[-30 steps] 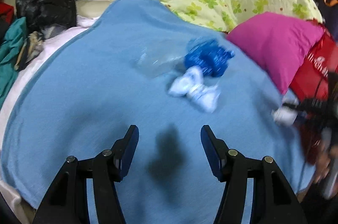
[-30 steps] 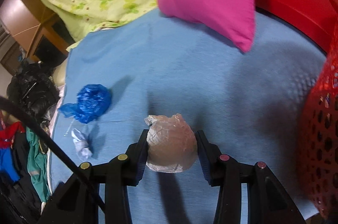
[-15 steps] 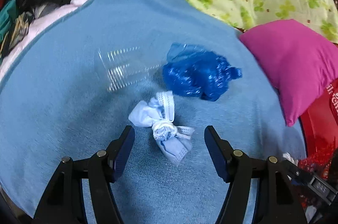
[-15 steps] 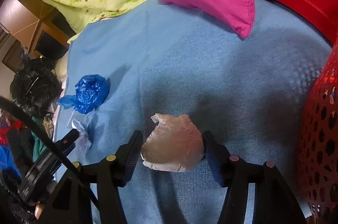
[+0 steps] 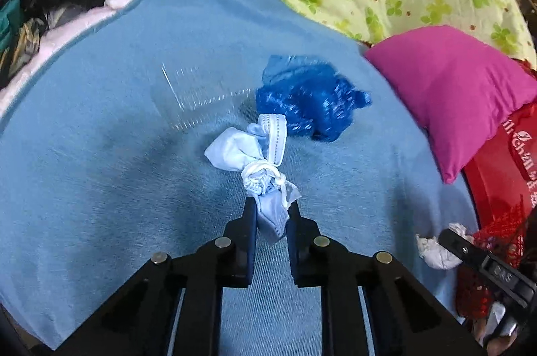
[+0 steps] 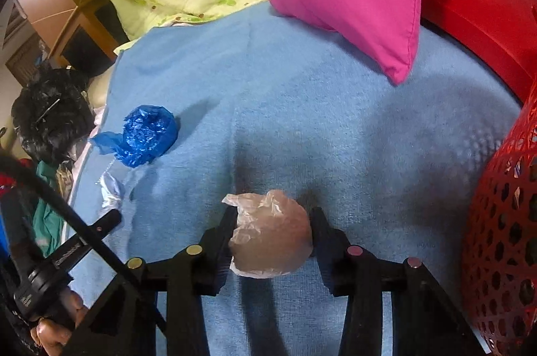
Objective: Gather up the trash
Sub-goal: 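Carry the white bag into the red basket with the right tool while the left drops the mask there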
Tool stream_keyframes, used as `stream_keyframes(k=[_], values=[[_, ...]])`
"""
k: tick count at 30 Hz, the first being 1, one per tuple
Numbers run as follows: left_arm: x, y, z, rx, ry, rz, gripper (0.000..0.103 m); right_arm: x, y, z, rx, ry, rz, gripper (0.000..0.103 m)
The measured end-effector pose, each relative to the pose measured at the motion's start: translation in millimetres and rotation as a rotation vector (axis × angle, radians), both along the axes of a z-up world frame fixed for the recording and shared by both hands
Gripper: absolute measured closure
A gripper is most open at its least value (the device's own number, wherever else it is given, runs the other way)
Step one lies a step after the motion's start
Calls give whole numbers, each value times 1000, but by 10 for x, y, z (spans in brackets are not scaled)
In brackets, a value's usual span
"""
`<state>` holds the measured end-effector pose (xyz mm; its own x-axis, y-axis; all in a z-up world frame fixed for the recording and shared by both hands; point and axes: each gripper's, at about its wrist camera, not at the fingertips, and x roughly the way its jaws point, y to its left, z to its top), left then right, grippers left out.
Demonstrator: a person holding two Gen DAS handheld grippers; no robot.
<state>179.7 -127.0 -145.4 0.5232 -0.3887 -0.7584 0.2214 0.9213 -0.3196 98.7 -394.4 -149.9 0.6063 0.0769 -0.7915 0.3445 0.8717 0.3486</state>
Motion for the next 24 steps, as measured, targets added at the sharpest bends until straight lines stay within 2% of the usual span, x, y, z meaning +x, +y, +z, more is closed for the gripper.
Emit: stream_keyframes(k=[11, 19, 24], values=[[-526, -26, 548, 60, -171, -64, 86, -195, 113, 361, -41, -180, 23, 57], [-890, -212, 875, 118, -285, -132, 86, -538, 166, 704, -120, -359, 32, 57], [-1095, -295, 1079, 119, -346, -180, 86, -768, 152, 886, -156, -447, 19, 57]])
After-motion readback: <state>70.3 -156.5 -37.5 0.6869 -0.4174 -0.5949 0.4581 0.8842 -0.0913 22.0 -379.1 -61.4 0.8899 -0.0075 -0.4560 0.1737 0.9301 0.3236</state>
